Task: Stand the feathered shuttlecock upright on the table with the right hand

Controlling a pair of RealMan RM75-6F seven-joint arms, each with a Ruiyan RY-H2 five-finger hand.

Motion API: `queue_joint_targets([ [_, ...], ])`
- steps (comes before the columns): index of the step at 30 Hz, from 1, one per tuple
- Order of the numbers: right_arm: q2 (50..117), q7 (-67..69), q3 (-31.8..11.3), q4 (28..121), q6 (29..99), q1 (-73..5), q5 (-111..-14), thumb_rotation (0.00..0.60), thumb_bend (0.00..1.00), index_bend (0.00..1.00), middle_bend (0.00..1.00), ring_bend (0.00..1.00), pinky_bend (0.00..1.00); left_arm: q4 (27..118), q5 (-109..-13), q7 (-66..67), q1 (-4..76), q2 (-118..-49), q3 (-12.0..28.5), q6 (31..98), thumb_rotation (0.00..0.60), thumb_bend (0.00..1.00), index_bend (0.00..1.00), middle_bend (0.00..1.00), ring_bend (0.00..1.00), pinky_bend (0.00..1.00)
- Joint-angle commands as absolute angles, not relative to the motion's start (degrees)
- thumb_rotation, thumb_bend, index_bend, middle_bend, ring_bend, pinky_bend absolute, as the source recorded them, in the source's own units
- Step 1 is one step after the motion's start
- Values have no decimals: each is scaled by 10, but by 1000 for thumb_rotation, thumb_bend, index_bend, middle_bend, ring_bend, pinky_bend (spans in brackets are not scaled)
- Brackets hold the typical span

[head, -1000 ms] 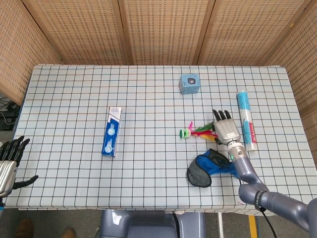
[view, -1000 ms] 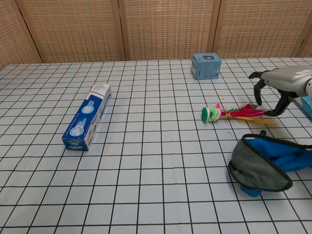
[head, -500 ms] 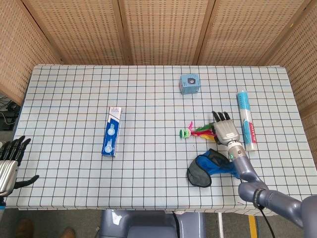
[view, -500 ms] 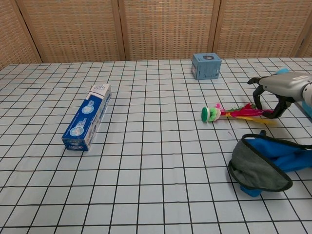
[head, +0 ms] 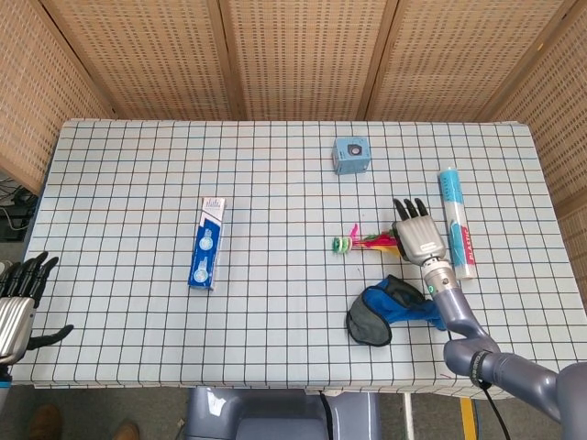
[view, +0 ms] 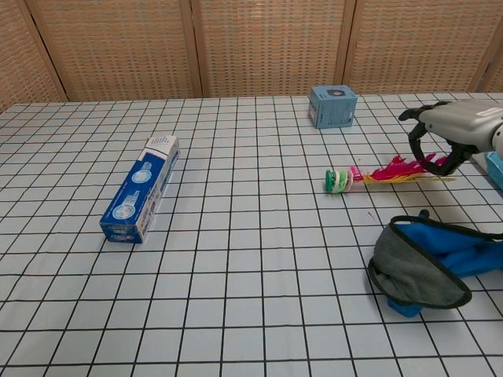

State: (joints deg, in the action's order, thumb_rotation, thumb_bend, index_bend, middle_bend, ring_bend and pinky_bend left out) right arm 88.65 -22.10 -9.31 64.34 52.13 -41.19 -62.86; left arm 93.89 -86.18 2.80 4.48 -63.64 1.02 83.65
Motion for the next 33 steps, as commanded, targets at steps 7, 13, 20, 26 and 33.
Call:
queue_joint_targets([
  [7,817,-227,-96,725,616,-399,-717,600,609,768,132,0,0,943,-873,21,43,-631,5,842,600,0,0,0,0,0],
  [13,782,-279,-101,768,640,-404,-740,600,606,770,140,0,0,941,-876,10,42,-627,3,844,600,0,0,0,0,0],
  [20,775,-316,-109,783,653,-406,-742,600,604,772,161,0,0,939,-878,-3,40,-622,3,847,600,0,0,0,0,0],
  [26,793,-327,-99,776,653,-400,-740,600,602,774,166,0,0,940,-880,-8,39,-619,1,849,600,0,0,0,0,0],
  [33,823,-307,-76,757,661,-381,-753,600,599,771,169,0,0,942,-884,-8,38,-619,0,851,600,0,0,0,0,0],
])
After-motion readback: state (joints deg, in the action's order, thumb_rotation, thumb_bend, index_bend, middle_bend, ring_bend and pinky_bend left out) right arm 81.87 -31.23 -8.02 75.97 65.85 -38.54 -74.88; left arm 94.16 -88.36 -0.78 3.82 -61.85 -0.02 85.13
